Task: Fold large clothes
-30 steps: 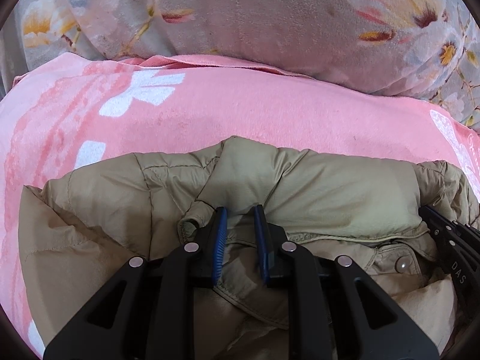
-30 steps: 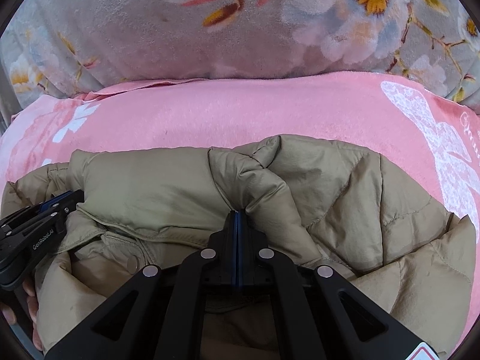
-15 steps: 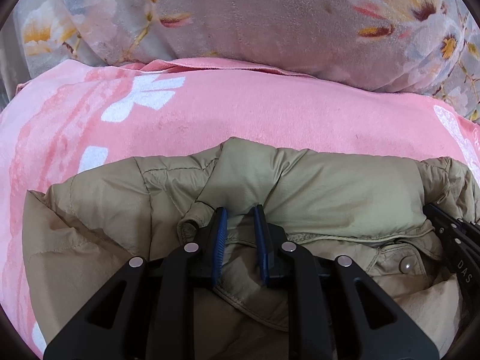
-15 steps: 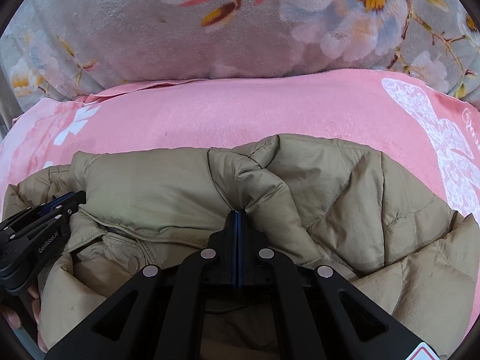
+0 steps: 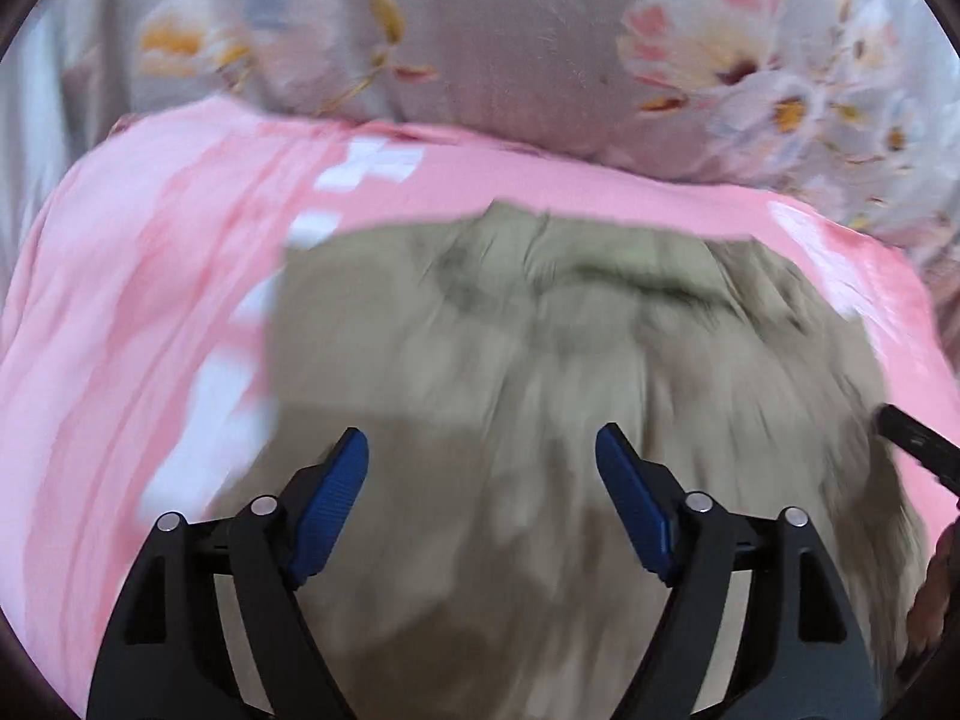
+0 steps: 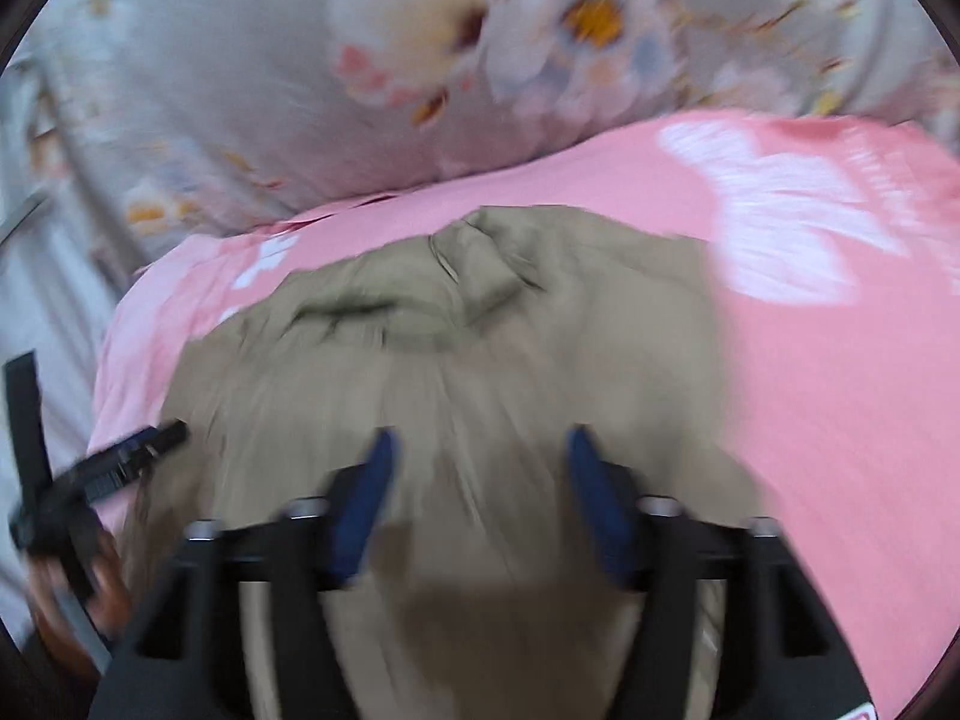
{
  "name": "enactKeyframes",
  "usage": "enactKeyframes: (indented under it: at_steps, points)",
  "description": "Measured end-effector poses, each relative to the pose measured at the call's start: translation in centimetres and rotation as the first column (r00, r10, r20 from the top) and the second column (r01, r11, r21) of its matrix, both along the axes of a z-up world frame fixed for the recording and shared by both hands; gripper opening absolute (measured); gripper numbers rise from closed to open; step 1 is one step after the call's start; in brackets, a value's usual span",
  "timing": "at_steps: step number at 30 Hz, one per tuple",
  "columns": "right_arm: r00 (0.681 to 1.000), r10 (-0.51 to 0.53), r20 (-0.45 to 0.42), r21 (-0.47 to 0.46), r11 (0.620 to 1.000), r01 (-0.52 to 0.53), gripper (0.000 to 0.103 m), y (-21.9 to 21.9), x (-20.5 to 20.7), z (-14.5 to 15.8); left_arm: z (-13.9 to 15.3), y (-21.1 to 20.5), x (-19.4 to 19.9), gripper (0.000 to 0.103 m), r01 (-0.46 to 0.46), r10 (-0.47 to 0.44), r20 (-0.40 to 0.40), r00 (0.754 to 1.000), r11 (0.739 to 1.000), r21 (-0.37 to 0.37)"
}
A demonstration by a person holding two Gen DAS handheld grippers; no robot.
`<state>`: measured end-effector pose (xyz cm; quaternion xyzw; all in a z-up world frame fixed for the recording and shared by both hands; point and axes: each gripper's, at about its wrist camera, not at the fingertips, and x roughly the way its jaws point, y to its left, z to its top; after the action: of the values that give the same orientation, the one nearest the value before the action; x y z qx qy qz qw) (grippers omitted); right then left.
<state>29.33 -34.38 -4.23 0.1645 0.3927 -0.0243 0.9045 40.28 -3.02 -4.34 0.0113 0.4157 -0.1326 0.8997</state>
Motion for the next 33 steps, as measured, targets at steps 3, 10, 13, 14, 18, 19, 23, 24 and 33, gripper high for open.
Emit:
enactKeyframes:
  at_steps: [3,10,13,14,18,19,23,24,33]
  points:
    - [0.999,-0.041,-0.031,-0.04,0.998,0.039,0.072,-2.4,-11.2,0.7,0.1,7.2,-5.5,0.081,-0.042,0.037,-0.085,0.996,0.998,-0.05]
    - [0.967,-0.227,-0.115,0.102,0.966,0.239,0.074,-5.3,-27.2,-2.3,-2.5,17.7,-15.5,0.082,-0.189,0.133,-0.262,0.956,0.96,-0.204]
    - [0.964,-0.231,-0.132,0.103,0.964,0.245,0.074,-3.7,-29.4,-3.9,-3.4,18.4,-18.5,0.082,-0.216,0.143,-0.28,0.949,0.944,-0.248]
    - [0.966,-0.221,-0.136,0.131,0.962,0.239,0.074,-3.3,-29.7,-4.3,-3.8,18.6,-19.4,0.082,-0.224,0.145,-0.286,0.947,0.937,-0.267]
    - [0.968,-0.225,-0.116,0.134,0.962,0.24,0.076,-1.3,-29.9,-5.0,-4.8,19.5,-21.6,0.08,-0.262,0.163,-0.298,0.94,0.907,-0.33]
    - [0.968,-0.224,-0.114,0.13,0.963,0.238,0.076,-1.0,-29.8,-5.0,-4.8,19.6,-22.1,0.076,-0.273,0.173,-0.297,0.939,0.9,-0.339]
    - [0.973,-0.21,-0.092,0.2,0.954,0.225,0.061,-0.1,-29.8,-5.2,-4.7,19.5,-22.6,0.039,-0.278,0.167,-0.32,0.933,0.898,-0.34]
    - [0.974,-0.208,-0.095,0.183,0.958,0.222,0.052,0.2,-29.7,-5.1,-4.7,19.4,-22.7,0.032,-0.278,0.165,-0.328,0.93,0.901,-0.334]
    - [0.975,-0.212,0.059,0.164,0.966,0.2,0.005,1.3,-33.4,0.1,0.4,19.2,-26.6,0.003,-0.226,0.149,-0.24,0.959,0.914,-0.336]
